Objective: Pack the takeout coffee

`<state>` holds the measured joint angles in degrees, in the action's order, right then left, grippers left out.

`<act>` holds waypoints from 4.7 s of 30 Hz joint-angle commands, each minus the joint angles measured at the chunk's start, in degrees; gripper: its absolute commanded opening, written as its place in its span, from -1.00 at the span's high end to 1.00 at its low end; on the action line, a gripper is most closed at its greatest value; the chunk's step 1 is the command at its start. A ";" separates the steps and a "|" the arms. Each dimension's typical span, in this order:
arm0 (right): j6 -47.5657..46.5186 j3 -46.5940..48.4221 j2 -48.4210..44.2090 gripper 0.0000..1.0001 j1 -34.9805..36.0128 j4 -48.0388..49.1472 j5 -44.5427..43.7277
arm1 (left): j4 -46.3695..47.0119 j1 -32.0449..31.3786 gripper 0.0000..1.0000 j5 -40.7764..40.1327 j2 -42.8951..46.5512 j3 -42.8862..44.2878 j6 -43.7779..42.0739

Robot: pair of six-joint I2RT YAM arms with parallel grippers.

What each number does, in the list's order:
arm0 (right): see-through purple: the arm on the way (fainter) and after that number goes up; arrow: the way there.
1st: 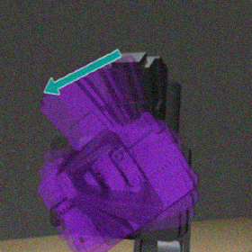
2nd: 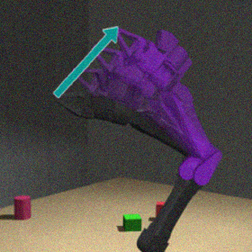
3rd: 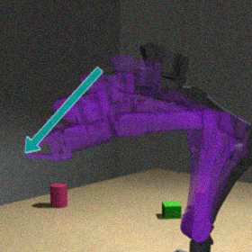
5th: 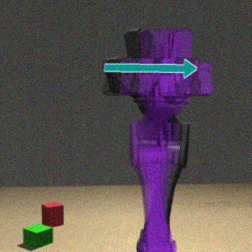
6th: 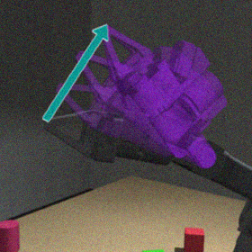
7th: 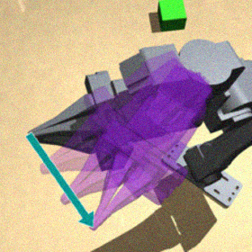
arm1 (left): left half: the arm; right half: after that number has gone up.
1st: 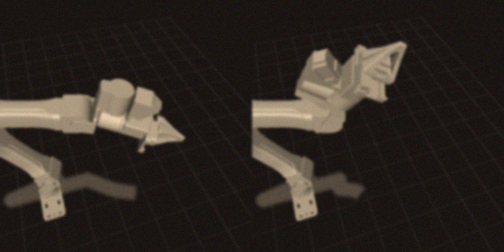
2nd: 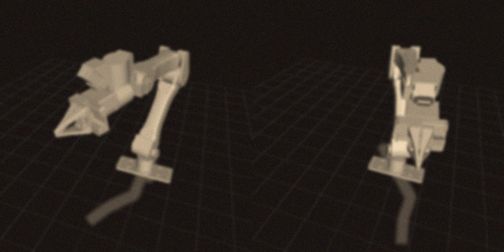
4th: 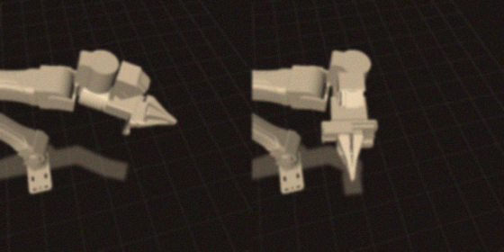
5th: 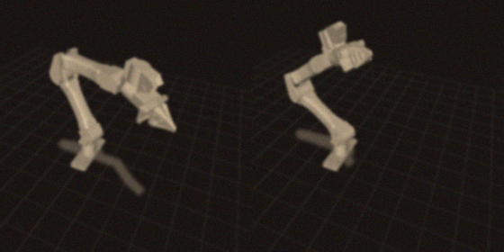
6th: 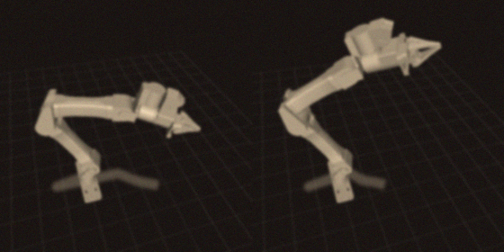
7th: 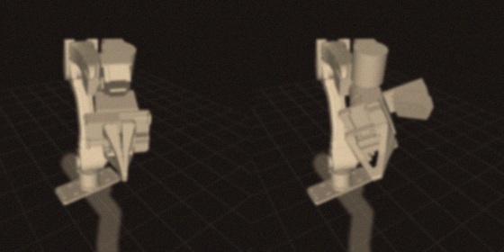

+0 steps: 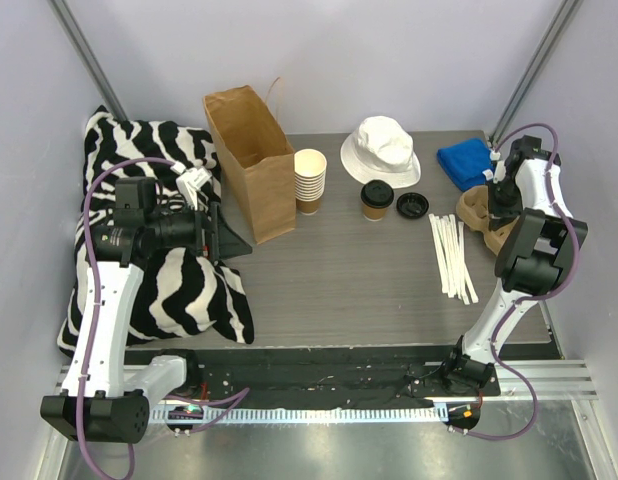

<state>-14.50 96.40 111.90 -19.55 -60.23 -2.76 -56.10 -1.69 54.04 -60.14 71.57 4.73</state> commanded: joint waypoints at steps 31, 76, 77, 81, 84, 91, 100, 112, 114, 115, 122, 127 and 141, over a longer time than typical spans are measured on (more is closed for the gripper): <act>-1.41 6.08 -10.29 0.98 -0.22 -2.08 0.83 | 1.78 0.55 -0.86 1.59 -0.59 1.99 0.02; -9.93 -2.27 -32.35 0.98 12.17 -13.60 15.68 | -3.31 -17.20 -0.83 -33.56 -41.46 52.36 -36.02; -10.19 -2.01 -32.44 0.98 12.43 -14.12 15.68 | -5.49 -18.07 -0.77 -33.82 -41.64 51.83 -36.72; -10.81 -0.51 -33.32 0.98 12.96 -15.80 16.39 | -7.80 -19.75 -0.51 -34.26 -40.76 47.36 -36.73; -10.55 1.15 -34.03 0.98 13.13 -16.59 17.00 | -8.68 -21.33 -0.17 -35.41 -39.97 44.98 -36.29; -9.32 5.11 -34.99 0.98 13.31 -18.61 18.23 | -15.09 -30.63 0.65 -40.24 -36.38 46.21 -32.69; -8.00 7.92 -34.73 0.98 13.40 -19.66 18.41 | -21.86 -41.36 1.00 -38.85 -33.11 48.04 -24.34; -6.24 9.59 -34.55 0.98 13.40 -17.73 16.13 | -11.85 -54.89 1.00 -35.14 -31.62 42.44 -22.04; -6.15 10.03 -34.64 0.98 13.40 -17.47 15.77 | -10.71 -55.87 1.00 -35.50 -31.18 41.11 -23.62; -5.98 10.30 -34.73 0.98 13.40 -17.38 15.60 | -10.70 -56.92 1.00 -35.41 -30.74 40.24 -24.32; -5.36 11.53 -34.64 0.98 13.31 -16.24 15.95 | -12.63 -60.53 1.00 -37.60 -29.07 38.56 -29.25; -5.80 15.39 -34.20 0.98 13.31 -16.33 15.77 | -14.57 -60.53 0.49 -39.44 -28.37 38.91 -29.08; -7.47 33.93 -30.42 0.98 15.67 -14.40 18.94 | -8.87 -59.92 -0.75 -43.74 -22.49 49.81 -19.68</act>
<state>-21.06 125.97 80.88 -6.07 -77.93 14.26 -70.76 -62.11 12.29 -88.99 117.38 -18.90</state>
